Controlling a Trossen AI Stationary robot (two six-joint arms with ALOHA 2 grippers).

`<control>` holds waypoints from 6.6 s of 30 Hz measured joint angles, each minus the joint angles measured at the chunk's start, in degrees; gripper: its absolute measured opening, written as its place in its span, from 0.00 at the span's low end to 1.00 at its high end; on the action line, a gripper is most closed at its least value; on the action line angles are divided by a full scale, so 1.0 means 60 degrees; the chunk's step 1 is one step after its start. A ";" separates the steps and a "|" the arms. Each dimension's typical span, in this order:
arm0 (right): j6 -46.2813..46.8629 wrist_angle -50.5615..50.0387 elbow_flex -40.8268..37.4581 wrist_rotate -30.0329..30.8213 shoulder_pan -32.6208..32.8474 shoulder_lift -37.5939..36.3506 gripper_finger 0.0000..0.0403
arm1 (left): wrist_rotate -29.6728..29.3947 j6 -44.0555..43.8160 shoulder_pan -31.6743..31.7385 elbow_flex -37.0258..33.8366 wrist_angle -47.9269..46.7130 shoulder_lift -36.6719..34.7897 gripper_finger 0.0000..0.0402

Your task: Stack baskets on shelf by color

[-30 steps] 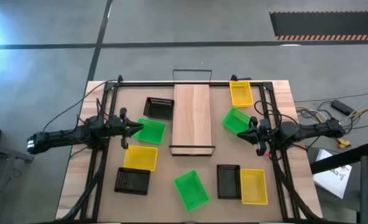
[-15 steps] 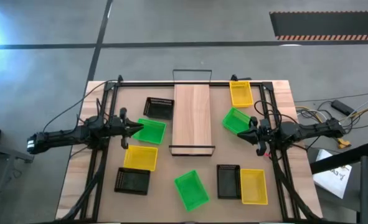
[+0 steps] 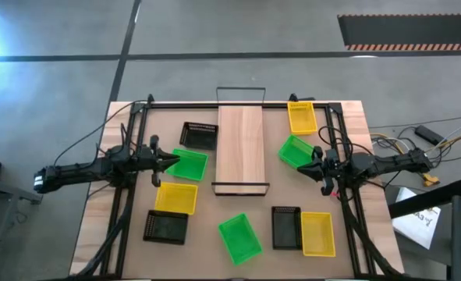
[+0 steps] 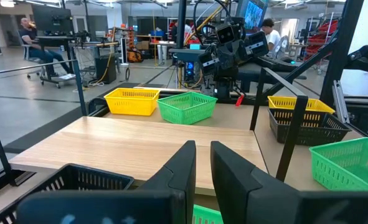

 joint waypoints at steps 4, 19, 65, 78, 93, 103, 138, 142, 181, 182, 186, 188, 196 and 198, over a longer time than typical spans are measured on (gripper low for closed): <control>-0.0003 -0.0002 -0.0002 0.0000 0.0000 0.0000 0.02 | 0.0002 -0.0002 -0.0002 0.0000 0.0000 0.0001 0.08; -0.0003 -0.0003 -0.0002 0.0000 0.0000 -0.0002 0.02 | -0.1539 0.1657 0.0011 0.0000 0.0019 0.0000 0.08; -0.0002 0.0002 0.0000 0.0000 0.0000 -0.0004 0.02 | -0.4788 -0.5253 0.0425 0.6637 -0.0297 0.7518 0.08; -0.0003 0.0000 -0.0004 0.0000 0.0000 -0.0004 0.02 | -0.1003 -0.6626 0.4635 1.0859 -1.0845 1.1935 0.25; -0.0003 0.0000 -0.0002 0.0000 0.0000 -0.0004 0.02 | -0.0621 -0.5217 0.5449 1.0826 -0.9064 1.4620 0.44; -0.0003 0.0000 -0.0004 0.0000 0.0000 -0.0004 0.02 | -0.0810 -0.4397 0.5509 1.0874 -0.8846 1.5245 0.03; -0.0003 0.0002 0.0000 0.0000 0.0000 -0.0003 0.02 | -0.0753 -0.9781 0.3982 1.2823 -0.5486 1.5829 0.00; -0.0001 0.0001 -0.0004 0.0000 0.0001 -0.0002 0.02 | -0.0625 -0.9767 0.3971 1.3066 -0.5275 1.6185 0.00; -0.0003 0.0003 0.0000 0.0000 0.0000 -0.0001 0.02 | -0.1156 -0.7226 0.4002 1.3774 -0.5054 1.6608 0.12; -0.0003 0.0001 -0.0004 0.0000 0.0000 -0.0004 0.02 | -0.1165 -0.7113 0.4016 1.3774 -0.5056 1.6608 0.11; -0.0003 0.0004 -0.0004 0.0000 0.0000 0.0000 0.02 | -0.1288 -0.6757 0.4079 1.3774 -0.5023 1.6608 0.09; -0.0002 0.0001 -0.0001 0.0000 0.0000 -0.0003 0.02 | -0.1293 -0.6655 0.4113 1.3774 -0.5014 1.6608 0.08; -0.0003 0.0000 -0.0003 0.0000 0.0000 -0.0004 0.02 | -0.1018 -0.6420 0.3973 1.3774 -0.5360 1.6270 0.08; -0.0003 0.0000 -0.0001 0.0000 0.0001 -0.0001 0.02 | -0.0837 -0.6387 0.3763 1.3770 -0.5665 1.6046 0.08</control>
